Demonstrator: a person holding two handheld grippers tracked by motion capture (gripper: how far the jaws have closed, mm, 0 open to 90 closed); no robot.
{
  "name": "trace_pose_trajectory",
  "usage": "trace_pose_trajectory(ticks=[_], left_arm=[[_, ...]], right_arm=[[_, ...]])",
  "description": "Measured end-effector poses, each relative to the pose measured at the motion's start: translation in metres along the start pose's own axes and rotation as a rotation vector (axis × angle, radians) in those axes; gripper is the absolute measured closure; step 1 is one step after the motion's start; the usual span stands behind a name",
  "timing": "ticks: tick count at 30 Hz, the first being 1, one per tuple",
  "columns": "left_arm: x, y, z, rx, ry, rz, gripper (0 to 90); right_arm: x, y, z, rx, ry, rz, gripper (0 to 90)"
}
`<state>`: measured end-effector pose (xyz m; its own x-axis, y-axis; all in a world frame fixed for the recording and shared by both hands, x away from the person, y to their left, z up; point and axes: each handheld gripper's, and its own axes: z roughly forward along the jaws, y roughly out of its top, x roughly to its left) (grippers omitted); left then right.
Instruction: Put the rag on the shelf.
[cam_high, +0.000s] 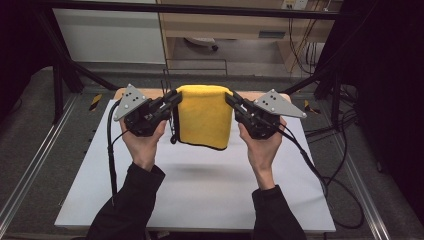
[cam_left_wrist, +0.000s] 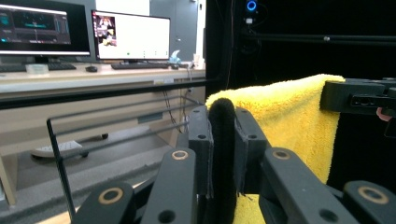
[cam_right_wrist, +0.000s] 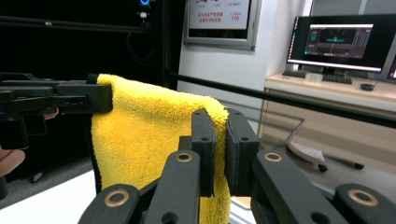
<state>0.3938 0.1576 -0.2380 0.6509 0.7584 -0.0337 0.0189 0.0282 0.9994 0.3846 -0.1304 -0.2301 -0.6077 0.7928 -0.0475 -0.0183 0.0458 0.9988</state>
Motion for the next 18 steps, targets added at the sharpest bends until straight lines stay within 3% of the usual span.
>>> trace_pose_trajectory(ticks=[18], left_arm=[[0.010,0.039,0.009,-0.079,0.008,-0.003,79.5]], right_arm=[[-0.005,0.037,0.013,-0.081,-0.021,-0.022,84.0]])
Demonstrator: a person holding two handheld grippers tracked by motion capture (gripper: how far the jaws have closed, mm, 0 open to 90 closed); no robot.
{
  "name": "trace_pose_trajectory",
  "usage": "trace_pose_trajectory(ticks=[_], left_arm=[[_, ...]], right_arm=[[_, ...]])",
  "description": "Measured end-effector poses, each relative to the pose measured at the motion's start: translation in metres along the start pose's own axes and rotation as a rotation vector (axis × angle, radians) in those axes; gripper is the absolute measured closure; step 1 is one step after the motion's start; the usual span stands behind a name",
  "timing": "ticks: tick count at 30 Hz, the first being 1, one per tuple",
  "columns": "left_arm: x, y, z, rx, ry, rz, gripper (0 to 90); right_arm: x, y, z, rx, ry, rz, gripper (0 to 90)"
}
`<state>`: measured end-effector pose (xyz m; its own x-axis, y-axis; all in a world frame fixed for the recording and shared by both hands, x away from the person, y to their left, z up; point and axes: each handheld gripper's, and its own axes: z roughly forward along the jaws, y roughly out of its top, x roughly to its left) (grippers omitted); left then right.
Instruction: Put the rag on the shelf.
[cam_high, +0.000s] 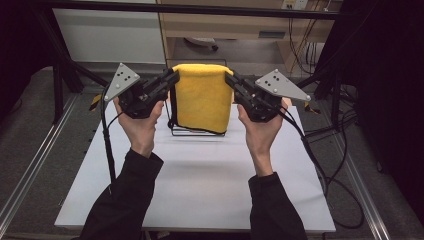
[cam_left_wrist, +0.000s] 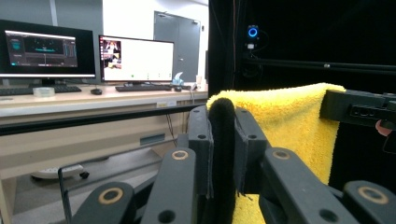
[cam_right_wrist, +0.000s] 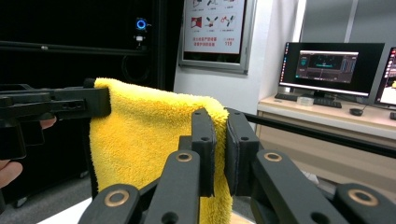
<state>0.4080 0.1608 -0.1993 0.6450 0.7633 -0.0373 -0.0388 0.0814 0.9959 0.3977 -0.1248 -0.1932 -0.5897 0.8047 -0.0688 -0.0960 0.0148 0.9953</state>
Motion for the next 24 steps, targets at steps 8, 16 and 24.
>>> trace_pose_trajectory(ticks=[8,16,24], left_arm=[[0.005,0.022,0.007,-0.017,-0.002,0.004,79.5],[0.013,0.039,0.016,-0.034,0.011,0.025,79.5],[0.020,0.051,0.026,-0.045,0.015,0.022,79.5]], right_arm=[[-0.004,0.021,0.009,-0.025,-0.011,-0.007,84.0],[-0.009,0.037,0.021,-0.042,-0.023,-0.010,84.0],[-0.016,0.049,0.034,-0.057,-0.033,-0.019,84.0]])
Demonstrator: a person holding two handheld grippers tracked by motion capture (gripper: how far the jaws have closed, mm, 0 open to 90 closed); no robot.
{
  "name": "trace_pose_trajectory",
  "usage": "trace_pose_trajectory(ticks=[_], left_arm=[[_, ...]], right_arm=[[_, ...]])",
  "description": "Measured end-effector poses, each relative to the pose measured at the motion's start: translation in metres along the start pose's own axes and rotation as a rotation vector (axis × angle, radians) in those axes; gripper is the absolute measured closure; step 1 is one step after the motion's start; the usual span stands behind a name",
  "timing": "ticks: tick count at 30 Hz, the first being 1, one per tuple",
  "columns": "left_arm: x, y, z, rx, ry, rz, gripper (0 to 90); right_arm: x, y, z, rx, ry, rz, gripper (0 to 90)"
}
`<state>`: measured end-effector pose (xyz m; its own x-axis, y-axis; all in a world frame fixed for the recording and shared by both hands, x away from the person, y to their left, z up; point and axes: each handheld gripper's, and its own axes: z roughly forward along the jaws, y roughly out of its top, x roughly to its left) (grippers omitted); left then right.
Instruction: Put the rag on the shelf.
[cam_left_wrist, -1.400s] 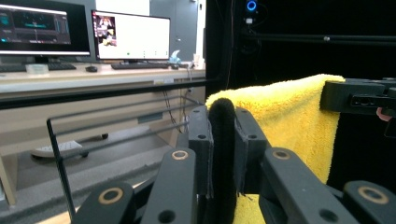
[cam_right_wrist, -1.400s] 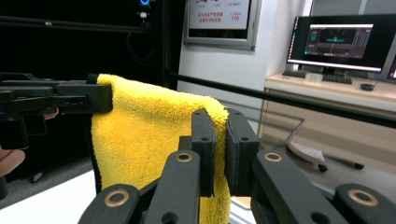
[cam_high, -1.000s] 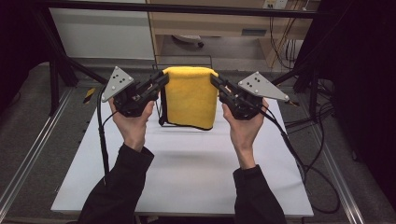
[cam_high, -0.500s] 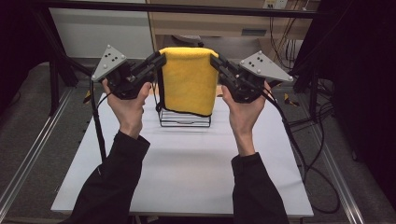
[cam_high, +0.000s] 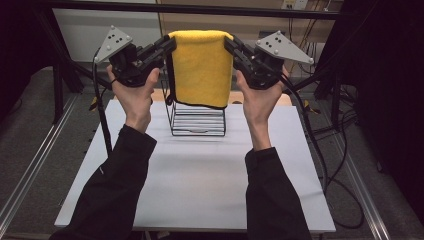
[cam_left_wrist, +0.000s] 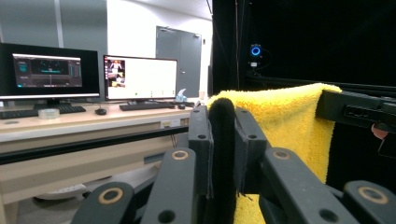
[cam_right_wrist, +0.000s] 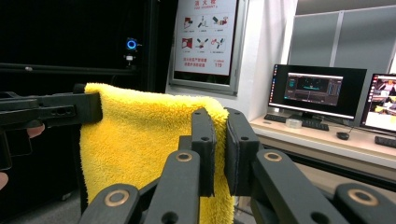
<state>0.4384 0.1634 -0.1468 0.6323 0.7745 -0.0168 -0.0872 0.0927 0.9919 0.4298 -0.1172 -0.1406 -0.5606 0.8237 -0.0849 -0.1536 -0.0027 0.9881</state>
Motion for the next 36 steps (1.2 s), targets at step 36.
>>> trace_pose_trajectory(ticks=[36], left_arm=[[0.047,0.030,0.050,0.008,0.051,0.010,79.4]], right_arm=[[-0.026,0.022,0.066,-0.010,-0.030,-0.010,83.9]])
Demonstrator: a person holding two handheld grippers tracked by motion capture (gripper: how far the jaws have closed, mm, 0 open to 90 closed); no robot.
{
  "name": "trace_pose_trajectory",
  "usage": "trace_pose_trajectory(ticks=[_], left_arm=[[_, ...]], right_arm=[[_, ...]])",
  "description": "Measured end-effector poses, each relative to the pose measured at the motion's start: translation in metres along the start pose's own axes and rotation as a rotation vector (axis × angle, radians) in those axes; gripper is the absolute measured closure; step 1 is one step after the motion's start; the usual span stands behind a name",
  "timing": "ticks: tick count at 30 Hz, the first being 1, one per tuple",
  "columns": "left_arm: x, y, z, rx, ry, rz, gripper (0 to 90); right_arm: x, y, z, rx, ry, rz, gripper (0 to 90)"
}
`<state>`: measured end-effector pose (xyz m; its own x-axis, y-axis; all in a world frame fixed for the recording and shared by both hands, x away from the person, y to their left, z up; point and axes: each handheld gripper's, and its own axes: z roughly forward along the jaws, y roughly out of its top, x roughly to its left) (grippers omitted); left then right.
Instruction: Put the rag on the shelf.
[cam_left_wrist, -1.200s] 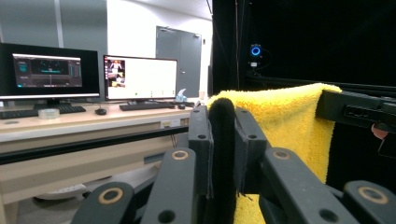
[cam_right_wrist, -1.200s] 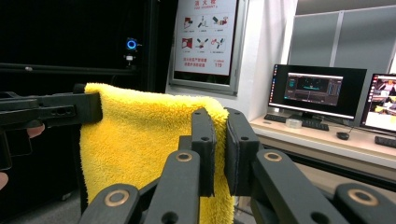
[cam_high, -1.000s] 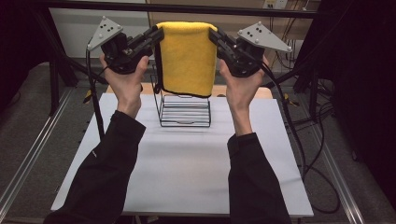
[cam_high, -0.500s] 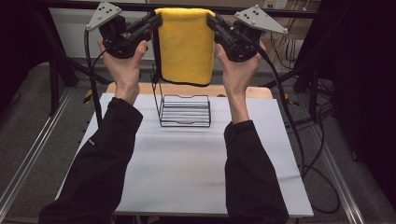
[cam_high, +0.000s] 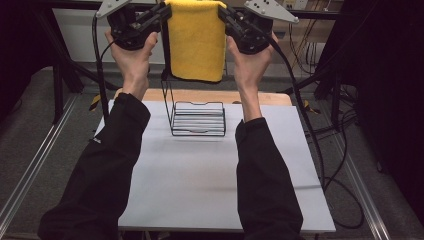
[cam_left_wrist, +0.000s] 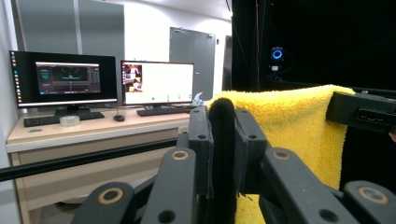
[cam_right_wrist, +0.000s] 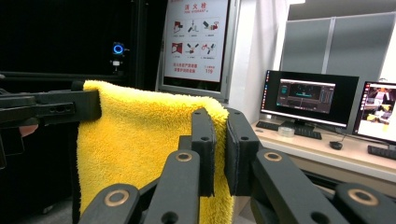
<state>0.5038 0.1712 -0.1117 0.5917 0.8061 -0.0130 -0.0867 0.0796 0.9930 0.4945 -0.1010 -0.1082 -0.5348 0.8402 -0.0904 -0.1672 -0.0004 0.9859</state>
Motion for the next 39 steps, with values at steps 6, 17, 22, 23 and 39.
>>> trace_pose_trajectory(ticks=[6,17,22,23,39], left_arm=[[0.007,-0.005,0.010,-0.009,0.007,0.000,79.4],[0.018,-0.024,0.021,0.009,0.023,0.014,79.4],[0.021,-0.037,0.022,0.034,0.019,0.004,79.4],[0.021,-0.039,0.021,0.036,0.014,0.005,79.4],[0.014,-0.074,-0.001,0.114,-0.013,0.045,79.3]], right_arm=[[-0.006,-0.001,0.011,0.004,-0.001,0.004,83.9],[-0.015,-0.018,0.029,0.037,-0.001,-0.017,83.9],[-0.017,-0.030,0.030,0.066,0.007,-0.014,83.9],[-0.017,-0.032,0.030,0.070,0.010,-0.016,83.9],[-0.010,-0.065,0.011,0.148,0.054,-0.001,83.6]])
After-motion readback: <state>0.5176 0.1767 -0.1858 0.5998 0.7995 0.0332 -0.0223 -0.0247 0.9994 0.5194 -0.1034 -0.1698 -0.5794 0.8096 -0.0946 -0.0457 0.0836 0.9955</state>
